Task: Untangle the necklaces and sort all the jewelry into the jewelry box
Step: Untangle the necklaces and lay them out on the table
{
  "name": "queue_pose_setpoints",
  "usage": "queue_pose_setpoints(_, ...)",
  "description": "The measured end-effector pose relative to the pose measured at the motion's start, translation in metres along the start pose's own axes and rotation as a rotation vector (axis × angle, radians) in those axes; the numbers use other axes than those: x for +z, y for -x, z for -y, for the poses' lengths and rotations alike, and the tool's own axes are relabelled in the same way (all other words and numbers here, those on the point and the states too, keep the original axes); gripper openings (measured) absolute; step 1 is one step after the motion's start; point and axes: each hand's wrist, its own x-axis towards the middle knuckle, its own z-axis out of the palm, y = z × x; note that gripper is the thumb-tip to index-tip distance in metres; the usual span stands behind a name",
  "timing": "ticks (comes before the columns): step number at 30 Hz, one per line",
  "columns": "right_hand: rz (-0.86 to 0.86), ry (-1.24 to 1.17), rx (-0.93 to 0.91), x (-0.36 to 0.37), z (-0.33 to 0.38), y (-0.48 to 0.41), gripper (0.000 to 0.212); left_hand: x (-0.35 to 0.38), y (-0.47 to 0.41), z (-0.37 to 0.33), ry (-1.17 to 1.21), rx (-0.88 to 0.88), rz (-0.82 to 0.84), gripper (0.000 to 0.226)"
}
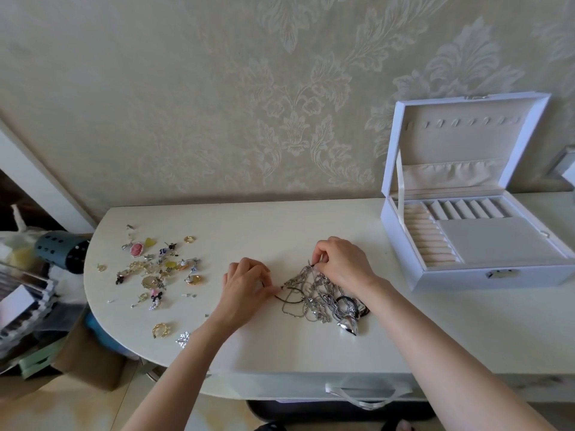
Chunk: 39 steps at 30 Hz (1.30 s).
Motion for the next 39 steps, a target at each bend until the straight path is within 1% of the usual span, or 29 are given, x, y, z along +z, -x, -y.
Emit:
queue_pose_setpoints(2, -0.011, 0.013, 0.002, 0.001, 0.000, 0.000, 0.006, -0.004, 0.004, 0.002, 0.058, 0.015, 0.016, 0.025)
queue_pose_setpoints(3, -0.015, 0.018, 0.003, 0.001, 0.000, 0.000, 0.007, -0.005, 0.005, 0.003, 0.076, 0.011, 0.004, 0.033)
queue_pose_setpoints(5, -0.018, 0.021, -0.002, 0.002, -0.001, 0.000, 0.008, -0.004, 0.007, 0.007, 0.055, 0.007, -0.062, 0.047)
queue_pose_setpoints(6, -0.019, 0.019, -0.008, 0.002, -0.001, 0.000, 0.008, -0.002, 0.007, 0.008, 0.017, 0.024, -0.111, 0.048)
queue_pose_setpoints(8, -0.014, 0.018, -0.021, 0.002, 0.000, 0.001, 0.011, 0.001, 0.008, 0.007, -0.047, 0.107, -0.182, 0.042)
queue_pose_setpoints(9, -0.014, 0.016, -0.027, 0.002, 0.000, 0.001, 0.014, 0.001, 0.009, 0.004, -0.052, 0.164, -0.177, 0.035)
queue_pose_setpoints(10, -0.018, 0.010, -0.036, 0.003, 0.001, 0.001, 0.016, 0.002, 0.010, 0.001, -0.045, 0.221, -0.146, 0.029)
queue_pose_setpoints(11, -0.028, -0.001, -0.049, 0.003, 0.001, 0.001, 0.017, 0.002, 0.011, -0.003, -0.039, 0.273, -0.102, 0.028)
queue_pose_setpoints(14, -0.057, -0.043, -0.104, 0.003, 0.005, 0.003, 0.014, 0.007, 0.014, -0.008, -0.068, 0.390, 0.029, 0.035)
queue_pose_setpoints(17, -0.057, -0.088, -0.130, 0.004, 0.008, 0.004, 0.014, 0.012, 0.018, -0.004, -0.107, 0.447, 0.062, 0.027)
queue_pose_setpoints(21, -0.039, -0.142, -0.138, 0.007, 0.011, 0.003, 0.019, 0.018, 0.018, -0.006, -0.117, 0.493, -0.001, 0.011)
queue_pose_setpoints(25, -0.038, -0.206, -0.149, 0.006, 0.012, 0.004, 0.018, 0.022, 0.014, -0.010, -0.226, 0.560, 0.011, 0.011)
queue_pose_setpoints(27, -0.050, -0.258, -0.140, 0.006, 0.011, 0.004, 0.018, 0.020, 0.015, -0.011, -0.154, 0.541, -0.003, 0.006)
queue_pose_setpoints(29, -0.030, -0.430, -0.116, 0.003, 0.012, 0.006, 0.018, 0.012, 0.017, -0.019, 0.026, 0.455, -0.045, 0.003)
queue_pose_setpoints(32, 0.141, -0.837, -0.108, -0.007, 0.017, 0.010, 0.020, -0.004, 0.015, -0.038, 0.313, 0.275, -0.045, 0.010)
queue_pose_setpoints(34, 0.273, -0.984, -0.145, -0.013, 0.018, 0.012, 0.020, -0.012, 0.010, -0.048, 0.409, 0.234, -0.054, 0.011)
queue_pose_setpoints(37, 0.416, -1.095, -0.171, -0.017, 0.018, 0.013, 0.018, -0.017, 0.005, -0.057, 0.472, 0.228, -0.114, 0.010)
queue_pose_setpoints(39, 0.429, -1.090, -0.151, -0.017, 0.016, 0.013, 0.021, -0.019, 0.004, -0.058, 0.505, 0.191, -0.114, 0.009)
